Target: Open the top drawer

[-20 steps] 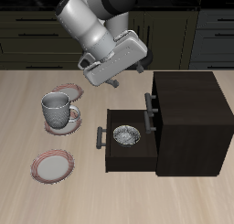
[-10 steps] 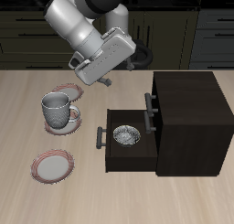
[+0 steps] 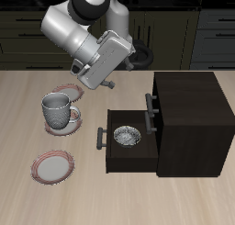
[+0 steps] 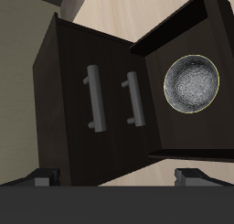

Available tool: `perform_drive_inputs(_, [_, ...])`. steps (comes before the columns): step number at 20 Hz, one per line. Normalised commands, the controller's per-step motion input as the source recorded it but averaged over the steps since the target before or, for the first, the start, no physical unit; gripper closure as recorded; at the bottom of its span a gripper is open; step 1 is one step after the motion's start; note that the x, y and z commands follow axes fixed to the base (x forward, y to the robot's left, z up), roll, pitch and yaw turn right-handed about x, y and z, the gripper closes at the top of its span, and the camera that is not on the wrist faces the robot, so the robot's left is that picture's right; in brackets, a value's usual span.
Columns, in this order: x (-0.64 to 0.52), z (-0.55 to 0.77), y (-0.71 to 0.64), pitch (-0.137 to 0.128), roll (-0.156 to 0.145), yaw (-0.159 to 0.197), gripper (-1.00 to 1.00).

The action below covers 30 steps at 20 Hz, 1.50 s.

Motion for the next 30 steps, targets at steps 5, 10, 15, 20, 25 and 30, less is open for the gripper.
perform_drive_inputs(5, [-0.09,-0.03,0.04,0.0,0.133,0.017,-1.0])
perform_drive_inputs(10, [-0.02,-0.01,-0.06,-0.034,0.07,-0.035,-1.0])
perform_drive_inputs(15, [-0.02,-0.02,-0.13,-0.023,0.051,-0.013,-1.0])
perform_drive_inputs(20, [0.02,-0.04,-0.17,-0.02,0.052,-0.038,-1.0])
perform_drive_inputs(25, [0.06,0.05,-0.09,-0.021,-0.005,-0.022,-1.0])
perform_drive_inputs(30, [-0.07,-0.08,0.04,0.024,0.085,0.013,-1.0])
